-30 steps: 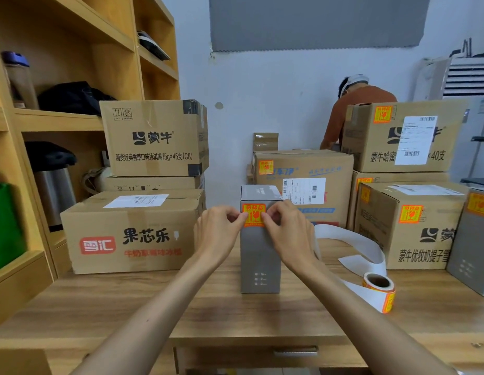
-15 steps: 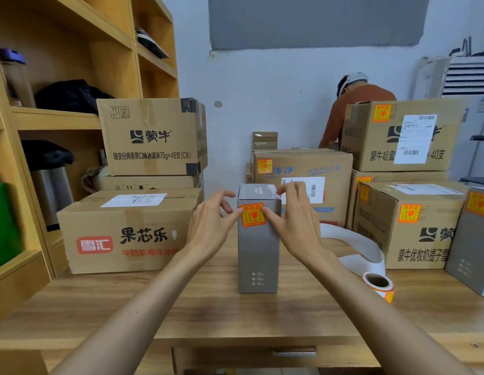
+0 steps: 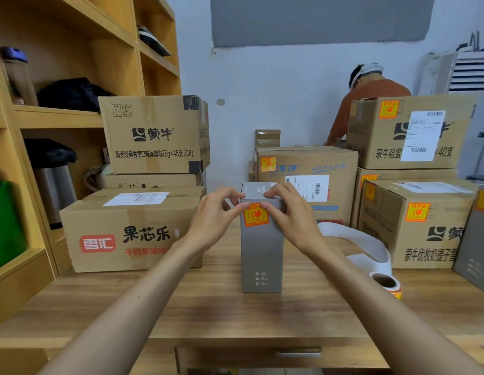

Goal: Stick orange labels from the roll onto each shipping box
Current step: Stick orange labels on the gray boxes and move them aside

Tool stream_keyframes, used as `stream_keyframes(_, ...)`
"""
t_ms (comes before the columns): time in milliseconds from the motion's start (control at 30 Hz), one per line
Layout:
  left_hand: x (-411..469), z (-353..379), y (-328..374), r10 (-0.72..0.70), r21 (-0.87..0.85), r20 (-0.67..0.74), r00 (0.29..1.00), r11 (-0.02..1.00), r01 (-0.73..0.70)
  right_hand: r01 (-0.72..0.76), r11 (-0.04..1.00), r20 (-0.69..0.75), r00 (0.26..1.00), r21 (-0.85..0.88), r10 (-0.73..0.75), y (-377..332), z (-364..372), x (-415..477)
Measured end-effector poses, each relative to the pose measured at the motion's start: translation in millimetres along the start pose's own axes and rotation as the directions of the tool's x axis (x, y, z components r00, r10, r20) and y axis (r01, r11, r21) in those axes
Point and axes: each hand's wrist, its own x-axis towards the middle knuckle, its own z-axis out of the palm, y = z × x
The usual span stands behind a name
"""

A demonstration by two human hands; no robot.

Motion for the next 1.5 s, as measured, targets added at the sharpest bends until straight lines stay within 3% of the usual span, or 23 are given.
stream_keyframes(300, -6.3, 2.9, -9.1, 0.076, 0.0, 0.035, 0.997, 0.997, -0.076, 0.079, 0.993, 0.069, 0.994, 0.084, -0.085, 13.6, -4.5, -4.5)
stream_keyframes(467, -13.6, 8.7, -10.7, 0.083, 0.084, 0.079, 0.993, 0.992, -0.09, 0.113, 0.993, 0.132, 0.985, 0.016, -0.114, 18.0, -4.1, -11.2)
stream_keyframes(767, -14.7, 11.2, -9.0, 0.112, 0.189, 0.069, 0.991, 0.974, -0.123, 0.122, 0.988, 0.077, 0.99, -0.098, -0.115, 11.7, 2.9, -14.2)
stream_keyframes(967, -11.4, 8.4, -15.1, 0.125, 0.121, 0.106, 0.986, 0.983, -0.138, 0.117, 0.993, 0.164, 0.979, 0.02, -0.119, 19.5, -5.9, -13.1)
stream_keyframes(1333, -3.5, 7.4, -12.6, 0.107, 0.067, 0.074, 0.992, 0.991, -0.112, 0.109, 0.993, 0.037, 0.994, -0.049, -0.108, 7.7, -5.9, -2.9)
stream_keyframes(1500, -9.0, 6.3, -17.2, 0.114, 0.079, 0.118, 0.986, 0.989, -0.124, 0.138, 0.99, 0.145, 0.98, -0.009, -0.136, 17.7, -6.1, -6.7)
